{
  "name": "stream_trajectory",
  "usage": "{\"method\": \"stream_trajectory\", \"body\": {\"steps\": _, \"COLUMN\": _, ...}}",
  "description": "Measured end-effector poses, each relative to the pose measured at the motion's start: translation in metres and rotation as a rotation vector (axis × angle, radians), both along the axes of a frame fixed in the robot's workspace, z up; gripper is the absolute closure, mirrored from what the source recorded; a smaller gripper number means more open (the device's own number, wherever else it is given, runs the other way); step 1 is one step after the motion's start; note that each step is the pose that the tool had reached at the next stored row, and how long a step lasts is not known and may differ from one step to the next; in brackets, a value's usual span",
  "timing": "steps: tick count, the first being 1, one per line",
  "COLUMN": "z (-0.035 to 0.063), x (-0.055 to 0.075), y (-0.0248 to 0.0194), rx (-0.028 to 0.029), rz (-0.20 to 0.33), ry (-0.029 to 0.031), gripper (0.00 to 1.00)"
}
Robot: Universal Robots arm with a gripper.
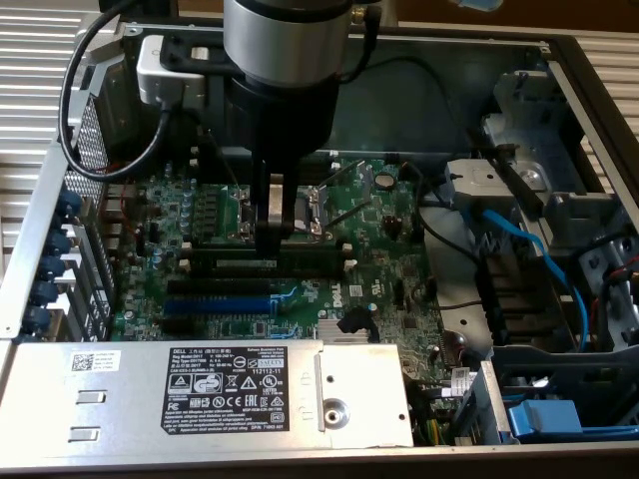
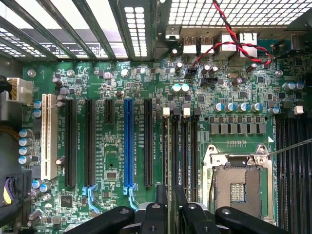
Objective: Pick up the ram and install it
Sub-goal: 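Insert the ram into the slot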
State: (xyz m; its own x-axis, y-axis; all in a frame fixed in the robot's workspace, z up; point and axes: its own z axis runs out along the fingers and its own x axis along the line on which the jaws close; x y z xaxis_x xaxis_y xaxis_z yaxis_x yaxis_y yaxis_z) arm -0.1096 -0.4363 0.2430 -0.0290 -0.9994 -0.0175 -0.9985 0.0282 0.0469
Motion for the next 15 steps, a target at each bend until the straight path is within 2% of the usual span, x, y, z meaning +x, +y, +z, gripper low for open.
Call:
{"method": "stream_trajectory", "body": {"steps": 9, "z": 0.0, "x": 0.0, "y": 0.0, "rx": 0.0, "rz": 0.0, "ry": 0.0, "gripper": 0.8}}
{"method": "stream_trajectory", "body": {"steps": 10, "z": 0.0, "x": 0.0, "y": 0.0, "rx": 0.0, "rz": 0.0, "ry": 0.0, "gripper": 0.88}}
{"method": "stream_trajectory", "body": {"steps": 15, "z": 0.0, "x": 0.0, "y": 0.0, "rx": -0.0001, "rz": 0.0, "ry": 0.0, "gripper": 0.9}}
